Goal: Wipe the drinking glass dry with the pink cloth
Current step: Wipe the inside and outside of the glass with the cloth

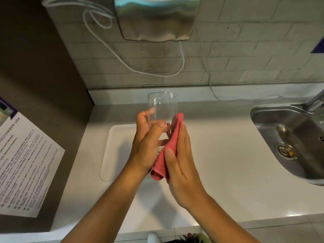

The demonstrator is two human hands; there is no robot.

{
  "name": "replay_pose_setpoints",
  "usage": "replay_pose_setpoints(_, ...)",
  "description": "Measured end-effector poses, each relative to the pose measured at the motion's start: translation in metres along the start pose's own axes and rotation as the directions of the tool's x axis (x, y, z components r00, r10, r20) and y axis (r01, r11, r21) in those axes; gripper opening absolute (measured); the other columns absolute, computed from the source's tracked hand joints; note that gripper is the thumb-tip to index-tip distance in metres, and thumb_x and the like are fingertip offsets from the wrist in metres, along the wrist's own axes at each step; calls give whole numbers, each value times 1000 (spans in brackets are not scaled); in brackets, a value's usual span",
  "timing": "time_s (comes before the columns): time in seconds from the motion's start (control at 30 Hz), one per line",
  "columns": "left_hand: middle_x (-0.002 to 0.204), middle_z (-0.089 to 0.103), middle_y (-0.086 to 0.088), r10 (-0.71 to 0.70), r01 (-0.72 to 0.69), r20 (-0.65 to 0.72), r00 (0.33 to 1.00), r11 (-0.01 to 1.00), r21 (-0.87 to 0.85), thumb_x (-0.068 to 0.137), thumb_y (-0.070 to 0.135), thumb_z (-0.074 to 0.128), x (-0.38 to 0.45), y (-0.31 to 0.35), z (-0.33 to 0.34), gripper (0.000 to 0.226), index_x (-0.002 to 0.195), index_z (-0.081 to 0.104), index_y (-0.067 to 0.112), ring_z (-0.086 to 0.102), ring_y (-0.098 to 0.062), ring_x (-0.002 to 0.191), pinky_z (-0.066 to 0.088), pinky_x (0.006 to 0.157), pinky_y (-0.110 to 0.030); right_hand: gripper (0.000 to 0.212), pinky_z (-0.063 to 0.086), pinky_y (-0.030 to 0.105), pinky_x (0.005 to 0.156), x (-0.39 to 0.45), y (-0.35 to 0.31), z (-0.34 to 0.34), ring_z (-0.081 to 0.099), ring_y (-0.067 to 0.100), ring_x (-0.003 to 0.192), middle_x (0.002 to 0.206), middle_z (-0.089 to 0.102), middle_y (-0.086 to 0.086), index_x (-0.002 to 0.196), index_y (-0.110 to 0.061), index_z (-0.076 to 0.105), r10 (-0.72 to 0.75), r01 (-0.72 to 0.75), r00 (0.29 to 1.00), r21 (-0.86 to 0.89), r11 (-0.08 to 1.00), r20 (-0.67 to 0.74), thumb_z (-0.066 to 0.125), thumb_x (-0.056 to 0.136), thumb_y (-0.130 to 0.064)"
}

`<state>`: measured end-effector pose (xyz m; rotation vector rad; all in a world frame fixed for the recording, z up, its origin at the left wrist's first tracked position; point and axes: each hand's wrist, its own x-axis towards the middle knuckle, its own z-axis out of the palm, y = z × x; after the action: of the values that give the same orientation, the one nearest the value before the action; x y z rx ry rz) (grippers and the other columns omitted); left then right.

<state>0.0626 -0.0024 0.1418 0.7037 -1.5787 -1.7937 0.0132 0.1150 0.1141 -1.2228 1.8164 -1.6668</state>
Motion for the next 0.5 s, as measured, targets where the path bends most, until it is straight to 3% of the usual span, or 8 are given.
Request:
replay_pose_setpoints(0.1,129,56,-1,36,-31,-98,995,998,58,71,59,76,-4,-2,5,69,127,36,52,72,-25,118,64,96,-53,67,16,11,131,8,-3,-4,10,-7,167,182,7,-23,175,-21,0,-6,6,1000,25,1000,-16,34,117,-30)
replay_pose_setpoints(0.17,125,59,7,79,-59,-140,987,988,142,71,68,77,-7,-1,5,63,120,39,58,72,-20,115,66,93,-49,70,13,9,130,8,-3,-5,7,-6,168,182,4,-25,175,-21,-1,-26,26,1000,22,999,-2,32,115,-37)
replay_pose_setpoints(0.3,121,67,21,70,-43,-147,987,983,181,76,72,70,-14,-7,2,58,127,50,55,74,-12,111,67,91,-45,71,10,14,133,2,3,-5,-1,-3,169,183,-7,-21,174,-25,-7,-42,42,999,-25,999,12,31,116,-38)
replay_pose_setpoints(0.37,111,71,25,26,-11,-120,992,992,124,76,69,67,-16,-10,2,53,125,53,54,77,-13,106,67,90,-45,66,16,22,136,9,1,-9,9,0,169,182,0,-25,173,-28,-4,-45,45,999,16,999,11,32,117,-29)
replay_pose_setpoints(0.43,109,74,20,-35,36,-83,996,999,20,77,61,68,-18,-11,3,49,124,59,48,79,-18,104,68,82,-42,62,28,13,127,25,-5,-19,28,-11,161,171,19,-44,170,-37,5,-18,17,1000,118,993,1,31,115,-24)
replay_pose_setpoints(0.5,115,77,7,-64,61,-63,996,997,-49,81,53,67,-18,-9,5,44,122,62,40,80,-20,105,66,74,-32,59,34,9,122,43,-10,-27,36,-17,154,165,31,-45,168,-39,10,13,-10,1000,175,985,-18,30,114,-25)
